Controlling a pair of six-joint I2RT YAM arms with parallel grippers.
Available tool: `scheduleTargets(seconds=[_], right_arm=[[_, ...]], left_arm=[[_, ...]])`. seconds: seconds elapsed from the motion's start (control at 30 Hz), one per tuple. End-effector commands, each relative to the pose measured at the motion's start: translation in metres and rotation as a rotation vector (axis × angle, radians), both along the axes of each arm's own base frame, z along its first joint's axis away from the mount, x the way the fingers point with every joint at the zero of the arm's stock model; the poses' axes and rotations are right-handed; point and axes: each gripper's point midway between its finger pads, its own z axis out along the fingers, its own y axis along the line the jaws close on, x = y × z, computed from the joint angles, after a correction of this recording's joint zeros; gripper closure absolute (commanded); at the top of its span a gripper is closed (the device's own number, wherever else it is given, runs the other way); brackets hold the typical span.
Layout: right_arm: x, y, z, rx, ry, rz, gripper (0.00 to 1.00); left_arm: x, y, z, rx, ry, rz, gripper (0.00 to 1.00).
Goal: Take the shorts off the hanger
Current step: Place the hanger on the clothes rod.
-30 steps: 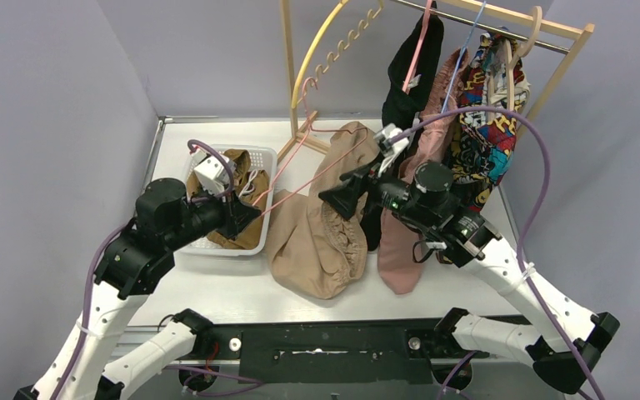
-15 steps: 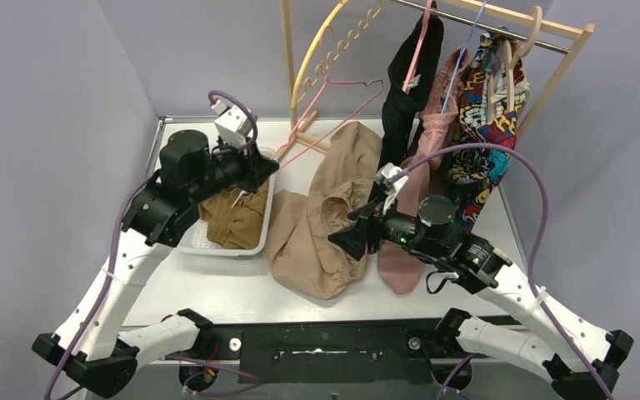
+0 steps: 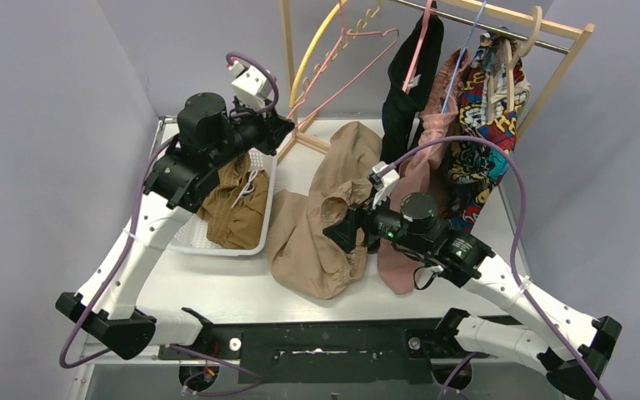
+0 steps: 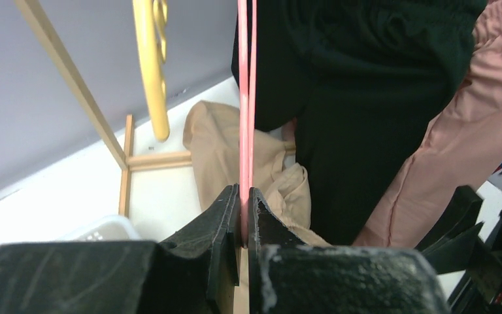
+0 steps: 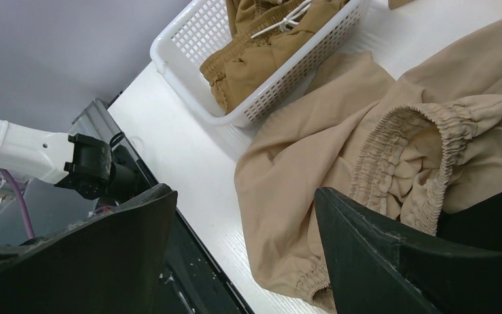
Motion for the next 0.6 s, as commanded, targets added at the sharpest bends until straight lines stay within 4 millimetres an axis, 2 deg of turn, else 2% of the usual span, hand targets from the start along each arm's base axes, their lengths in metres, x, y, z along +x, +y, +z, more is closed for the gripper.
scheduleTargets(seconds=[0.0,0.13,0.3,0.43,0.57], right_arm=[[0.007,0.009,0.018,0.066,-0.038,-0.017,0.21],[0.01,0.011,0.019,0.063,-0.041,-0.016,0.21],[0.009,0.014,0.018,0.056,-0.03,-0.011,0.2],[0.008,0.015,0.019,0.061,-0.029,-0.013,0.2],[0.009,0.017,0.019,0.062,-0.032,-0.012,0.2]], left_arm=[[0.006,-0.009,0.064,-0.054,-0.21,-0.006,1.0],[0.02,-0.013,0.072,-0.04,-0.231,0.015,1.0],[0.04,-0.023,0.067,0.001,-0.205,0.037,1.0],[0.049,-0.032,0.072,-0.001,-0.205,0.037,1.0],[0.055,-0.04,0.062,0.033,-0.179,0.026,1.0]])
